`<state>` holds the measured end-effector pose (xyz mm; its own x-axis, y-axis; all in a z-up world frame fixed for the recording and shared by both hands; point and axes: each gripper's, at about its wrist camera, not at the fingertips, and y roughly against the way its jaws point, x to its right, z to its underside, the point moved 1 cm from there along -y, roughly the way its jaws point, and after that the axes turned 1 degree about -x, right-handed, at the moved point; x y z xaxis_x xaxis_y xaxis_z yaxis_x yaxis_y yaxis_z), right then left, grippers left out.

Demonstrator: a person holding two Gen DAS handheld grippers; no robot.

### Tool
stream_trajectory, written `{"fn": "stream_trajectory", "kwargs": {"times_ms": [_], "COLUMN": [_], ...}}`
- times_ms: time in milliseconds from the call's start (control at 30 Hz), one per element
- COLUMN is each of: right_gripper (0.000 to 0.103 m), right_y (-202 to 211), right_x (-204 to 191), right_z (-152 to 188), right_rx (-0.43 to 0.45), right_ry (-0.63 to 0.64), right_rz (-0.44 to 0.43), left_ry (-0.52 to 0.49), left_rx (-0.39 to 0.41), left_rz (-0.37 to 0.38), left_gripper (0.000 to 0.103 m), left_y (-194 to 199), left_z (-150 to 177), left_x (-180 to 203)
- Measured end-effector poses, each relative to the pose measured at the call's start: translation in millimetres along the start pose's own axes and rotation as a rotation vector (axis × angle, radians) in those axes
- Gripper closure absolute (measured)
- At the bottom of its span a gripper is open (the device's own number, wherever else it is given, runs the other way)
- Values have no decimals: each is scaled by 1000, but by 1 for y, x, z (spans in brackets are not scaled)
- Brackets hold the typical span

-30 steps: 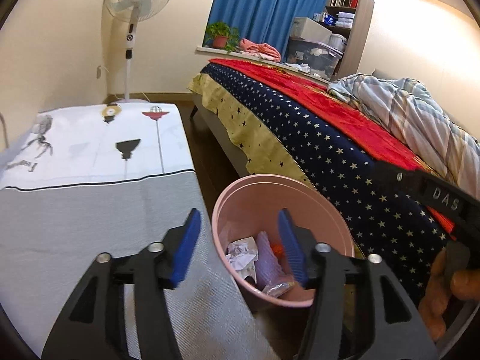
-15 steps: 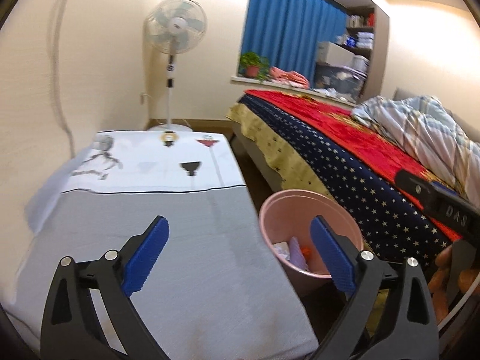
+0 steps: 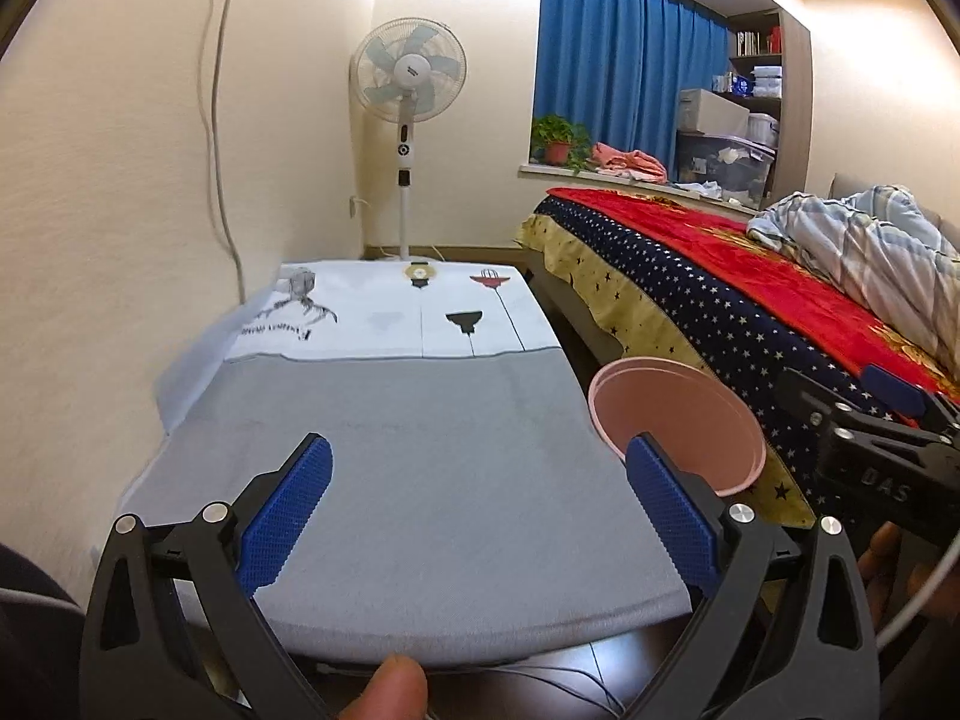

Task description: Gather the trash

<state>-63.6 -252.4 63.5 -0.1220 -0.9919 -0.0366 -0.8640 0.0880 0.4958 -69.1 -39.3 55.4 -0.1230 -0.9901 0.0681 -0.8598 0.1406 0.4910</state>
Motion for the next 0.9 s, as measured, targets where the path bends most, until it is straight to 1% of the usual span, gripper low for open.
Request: {"fn": "stream_trajectory", "kwargs": {"times_ms": [133, 200, 333, 533, 900], "right_gripper": [5, 5, 5, 5, 5], "right_y": [-11, -17, -24, -32, -34], "right_x": [-7, -10, -12, -11, -15], "right_z": [6, 9, 10, 14, 15], "right_rx": [-28, -47, -53, -78, -84], "right_ry": [15, 17, 17, 9, 13], "right_rz": [17, 8, 11, 20, 13], "left_ry": [11, 18, 43, 69, 63], "left_rx": [-20, -41, -68, -80, -83], "left_rz": [-31, -47, -64, -70, -73], "left_gripper": [8, 8, 8, 8, 8], "left_y": [-8, -15, -25, -30, -30], "left_z": [6, 10, 15, 18, 18], "left_x": [-8, -12, -19, -26, -22]}}
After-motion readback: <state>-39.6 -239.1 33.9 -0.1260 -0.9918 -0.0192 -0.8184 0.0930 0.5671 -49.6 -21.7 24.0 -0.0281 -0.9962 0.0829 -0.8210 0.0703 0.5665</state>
